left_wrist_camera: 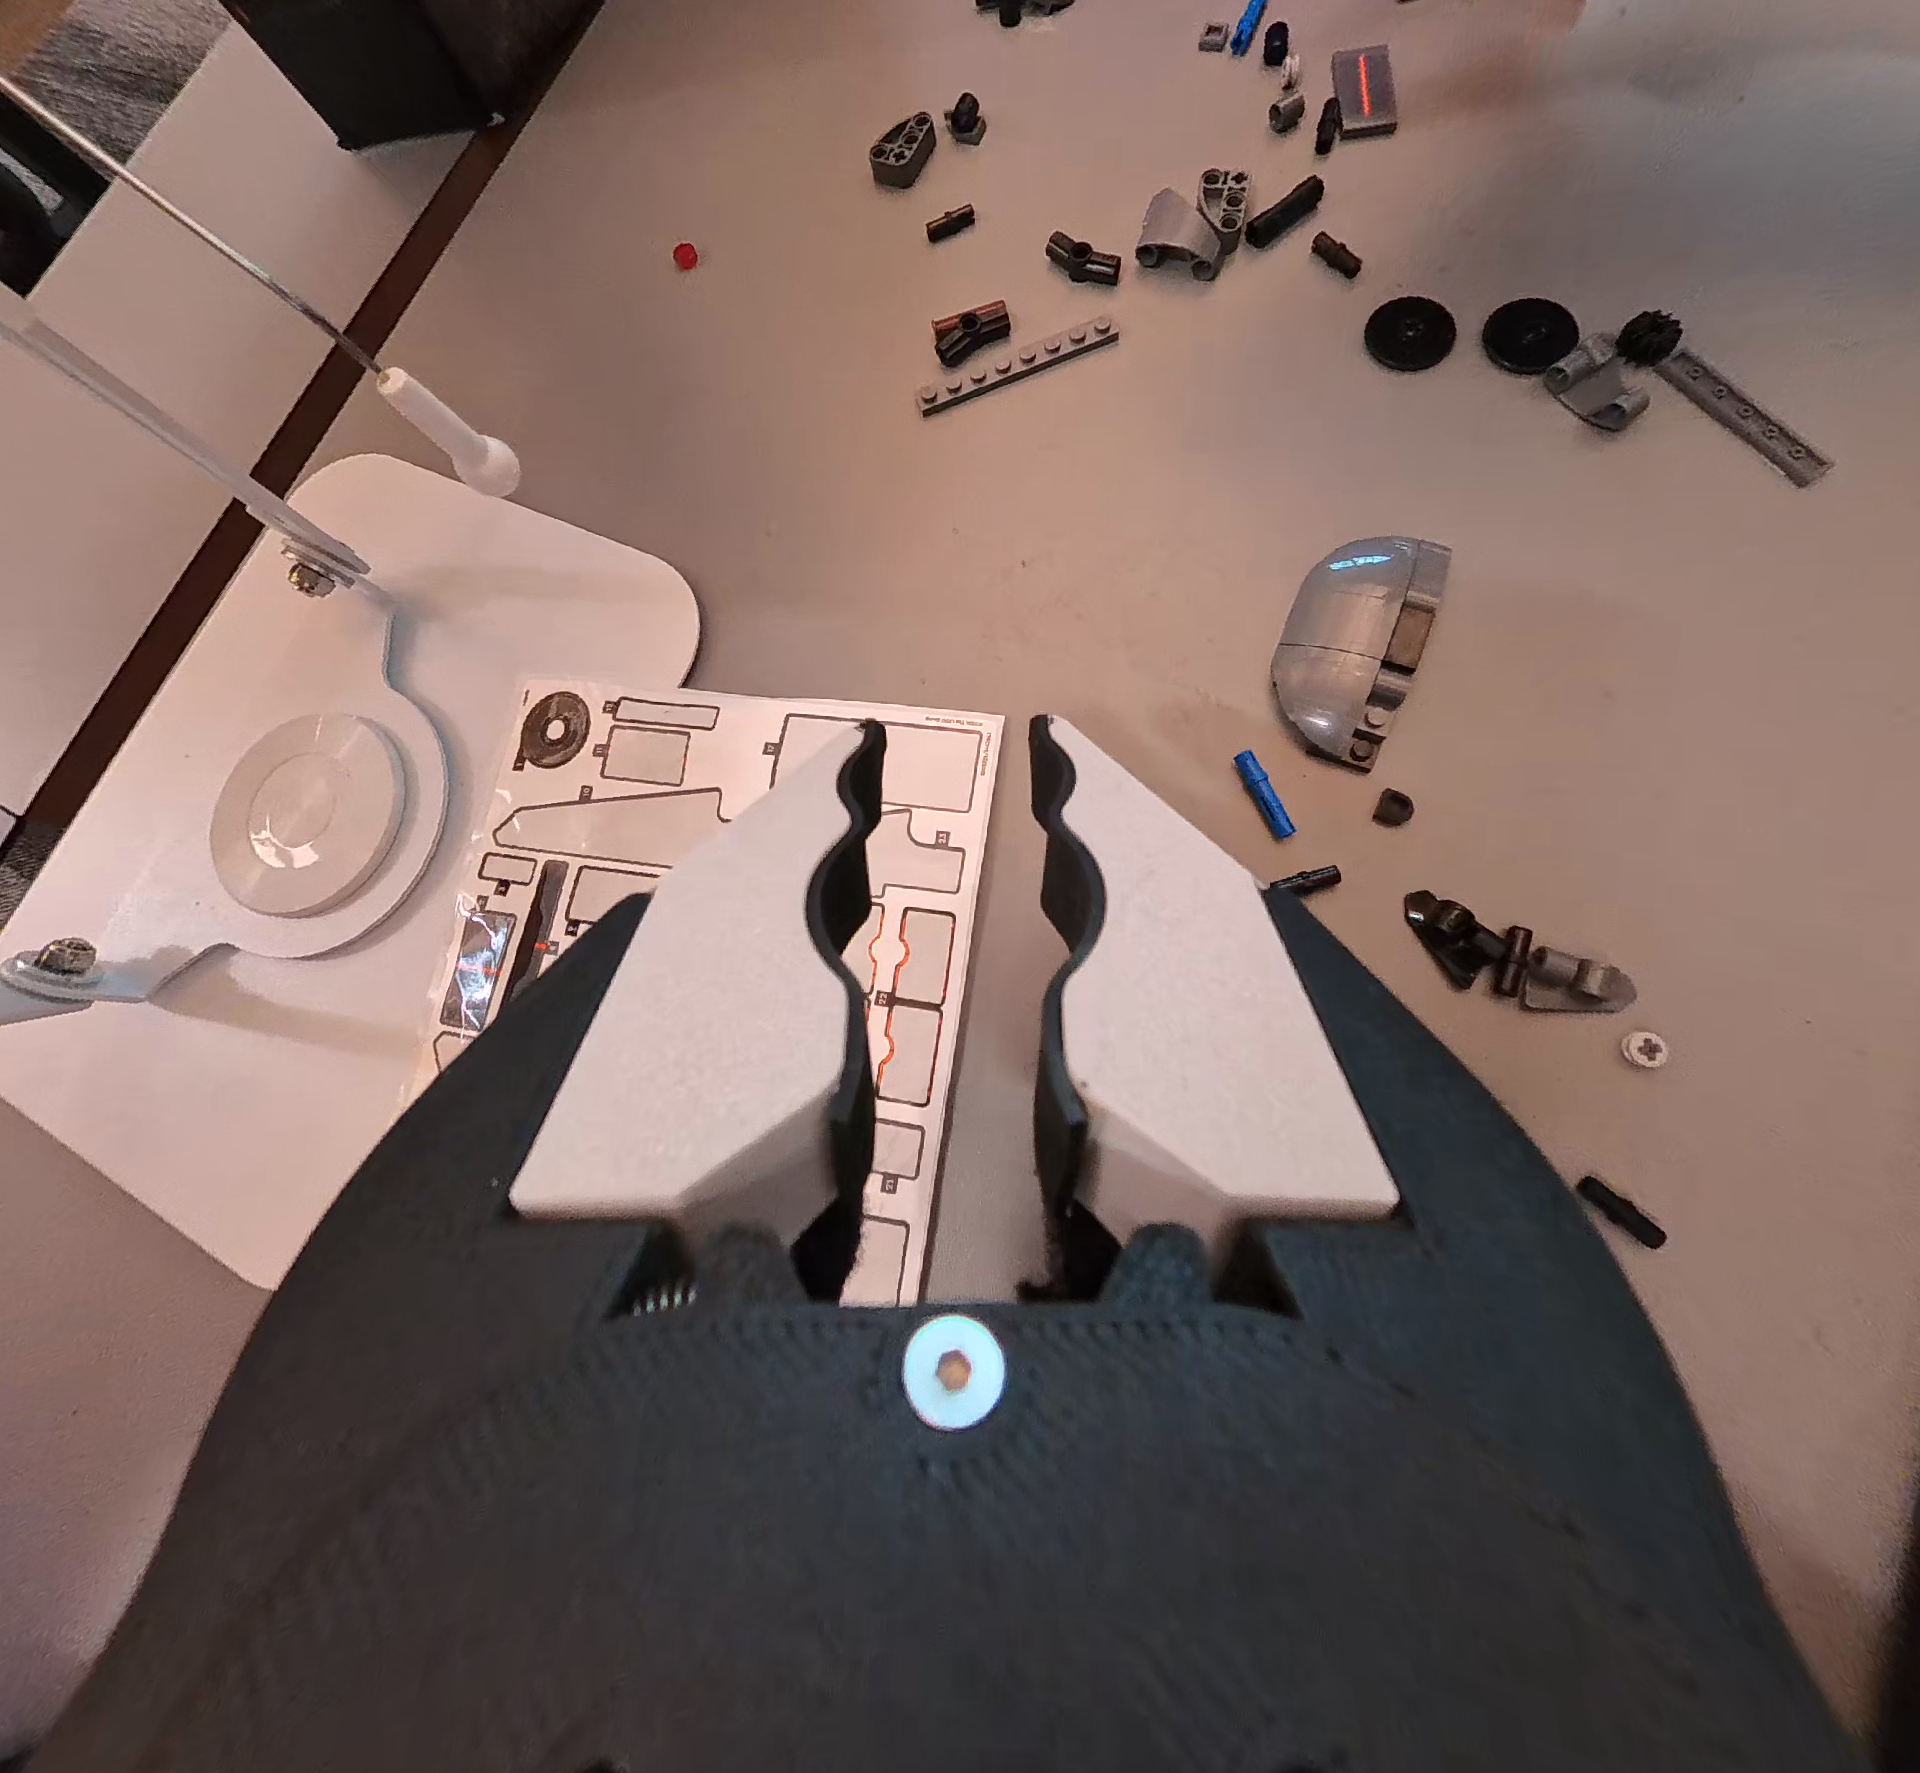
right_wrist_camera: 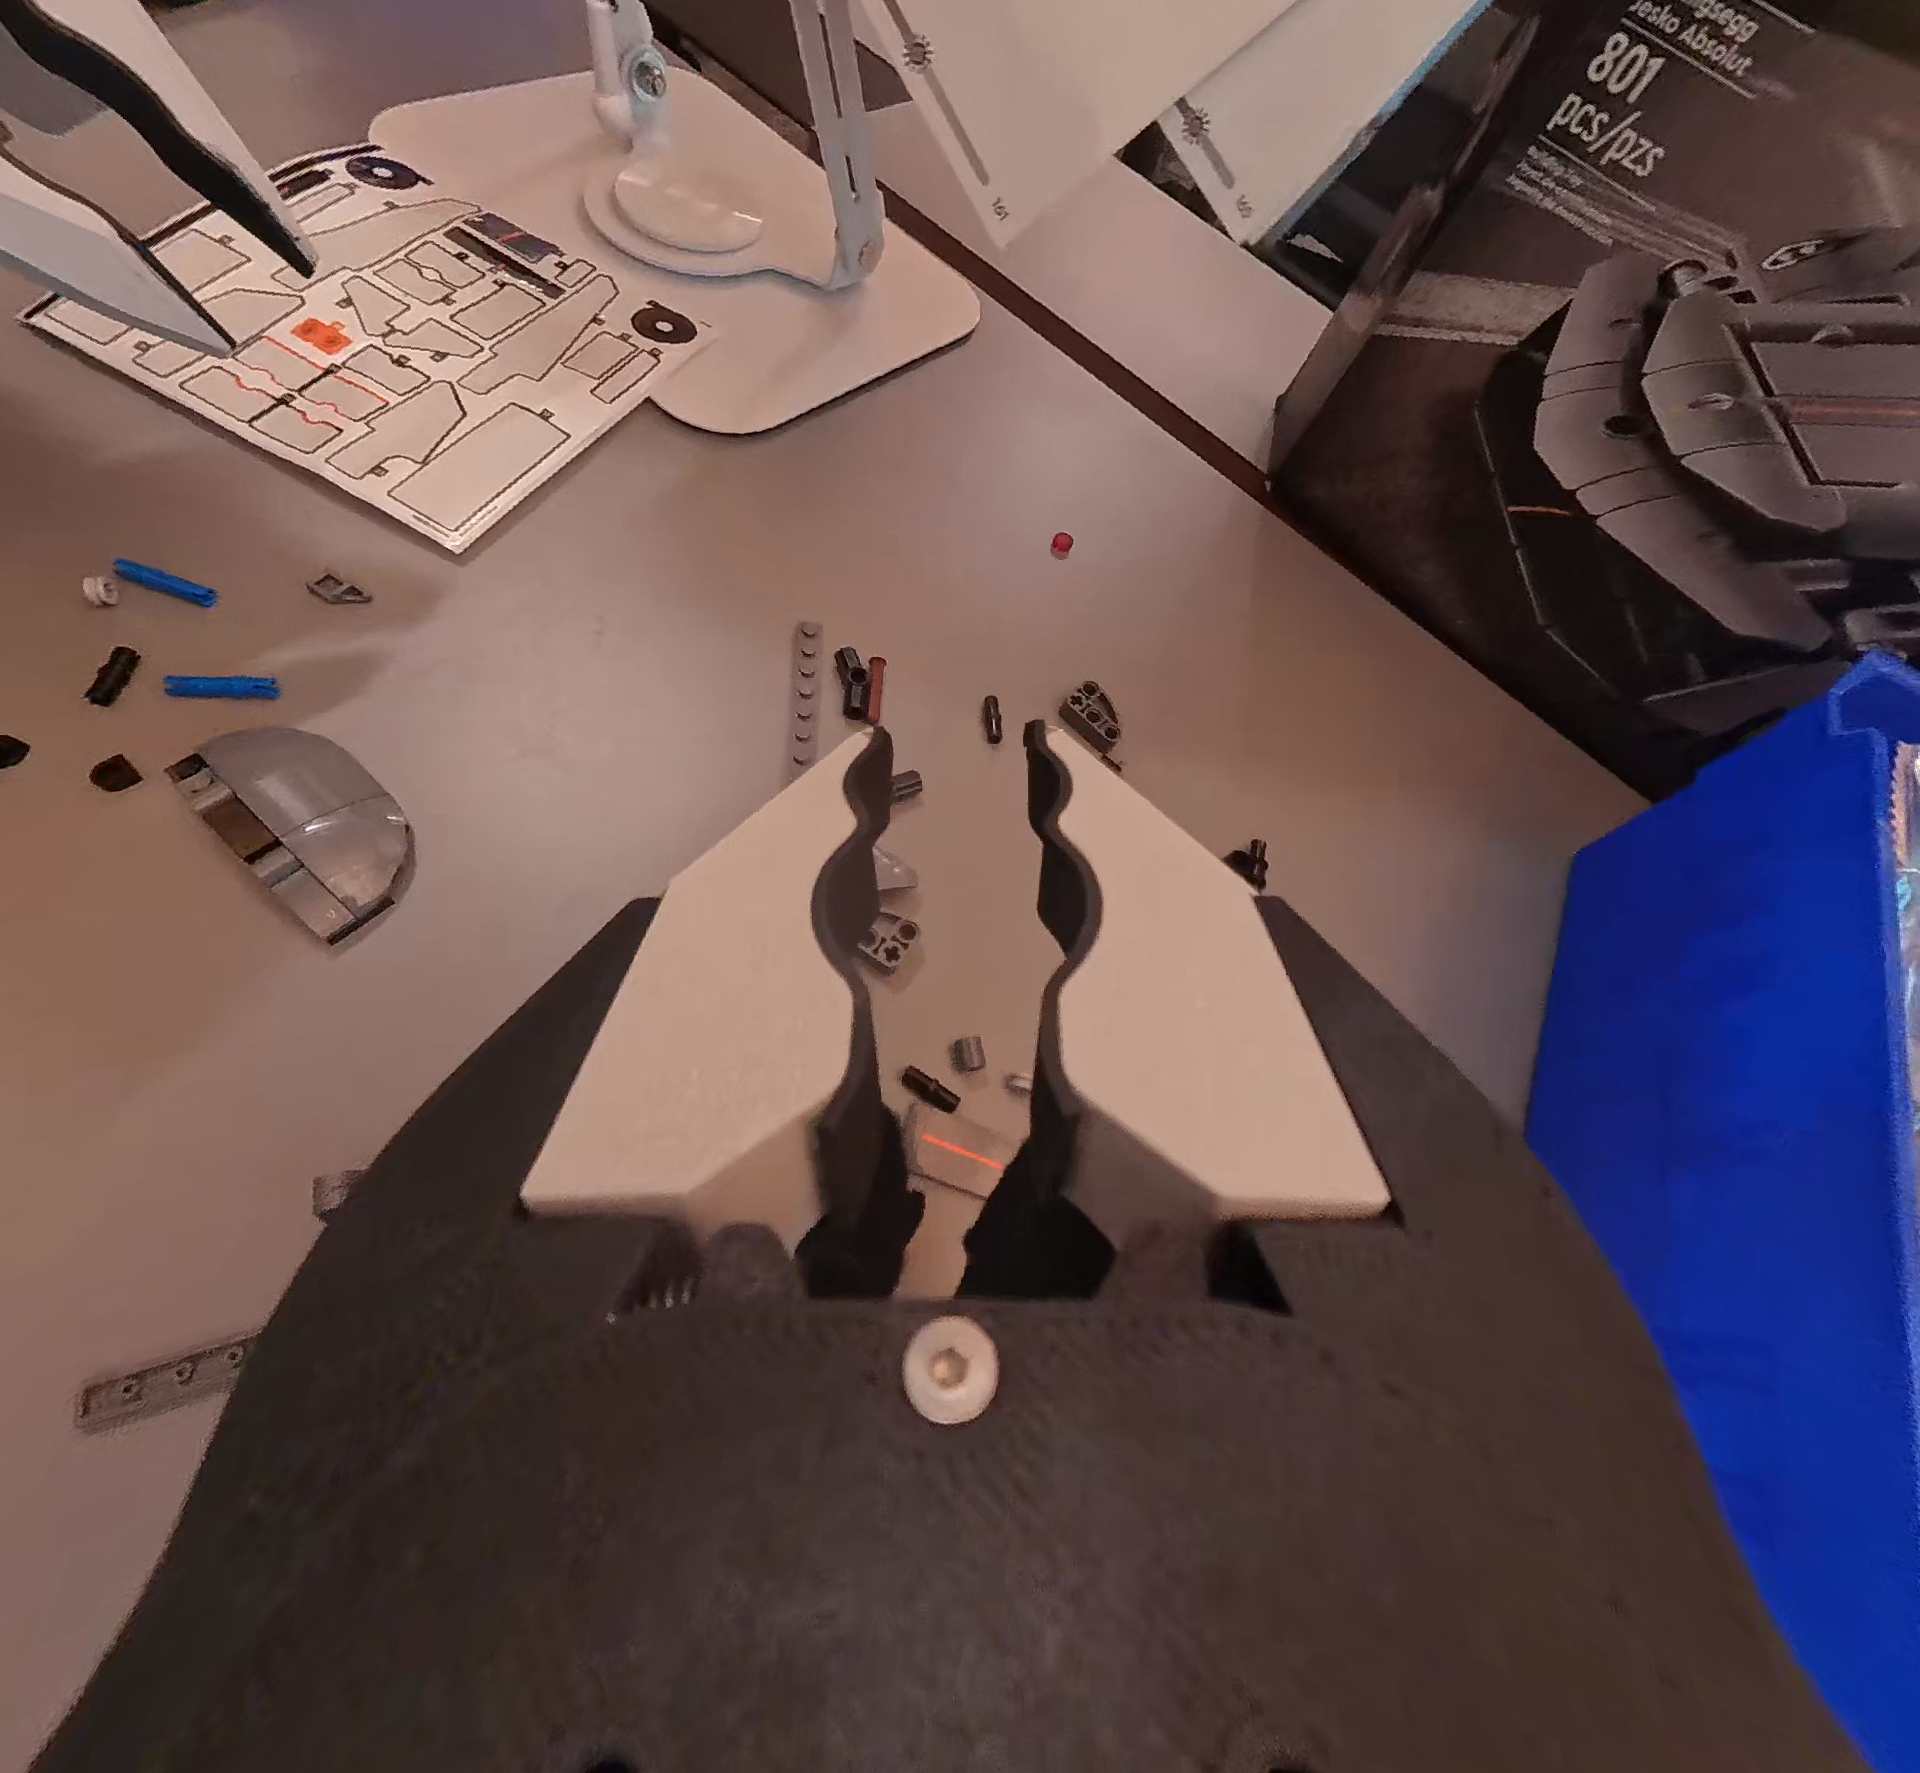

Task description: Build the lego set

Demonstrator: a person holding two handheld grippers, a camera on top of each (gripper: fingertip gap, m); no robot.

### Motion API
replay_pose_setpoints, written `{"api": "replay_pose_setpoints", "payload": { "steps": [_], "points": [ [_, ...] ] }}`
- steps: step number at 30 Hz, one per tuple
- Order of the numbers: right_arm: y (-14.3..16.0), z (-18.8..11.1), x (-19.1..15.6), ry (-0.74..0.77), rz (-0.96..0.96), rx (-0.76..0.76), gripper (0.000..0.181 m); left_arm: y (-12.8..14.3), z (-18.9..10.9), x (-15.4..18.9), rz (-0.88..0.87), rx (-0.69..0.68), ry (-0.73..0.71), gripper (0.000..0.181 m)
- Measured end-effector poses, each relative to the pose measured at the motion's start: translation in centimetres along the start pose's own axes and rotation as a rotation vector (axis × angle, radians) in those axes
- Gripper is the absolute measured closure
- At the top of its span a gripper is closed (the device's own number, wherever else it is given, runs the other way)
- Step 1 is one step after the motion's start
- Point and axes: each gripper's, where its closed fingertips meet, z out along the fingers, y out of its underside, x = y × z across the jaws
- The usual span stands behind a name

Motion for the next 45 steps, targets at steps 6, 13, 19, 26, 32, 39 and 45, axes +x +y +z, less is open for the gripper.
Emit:
{"api": "replay_pose_setpoints", "payload": {
  "steps": [6,13,19,26,32,39,45],
  "points": [
    [0.5,-0.4,1.0,0.012,0.044,0.003,0.156,-0.1,-0.2,-0.1,0.001,0.005,-0.006,0.156],
    [0.8,-0.2,1.0,0.007,0.048,-0.003,0.156,0.0,0.0,-0.1,0.007,-0.005,-0.008,0.155],
    [1.1,0.1,0.7,-0.011,0.042,-0.026,0.156,0.1,-0.1,-0.4,-0.002,-0.003,-0.018,0.156],
    [1.3,-0.1,1.0,-0.012,0.064,-0.020,0.156,0.1,-0.1,-0.4,-0.001,-0.005,-0.023,0.156],
    [1.5,0.1,0.8,-0.020,0.059,-0.032,0.156,-0.2,-0.6,-1.3,-0.025,0.021,-0.057,0.156],
    [1.6,0.1,0.8,-0.022,0.062,-0.038,0.156,-1.2,-4.4,-5.6,-0.186,0.188,-0.192,0.155],
    [1.7,0.2,0.7,-0.024,0.064,-0.044,0.156,4.1,-1.8,-2.1,-0.104,-0.110,0.014,0.138]
  ]
}}
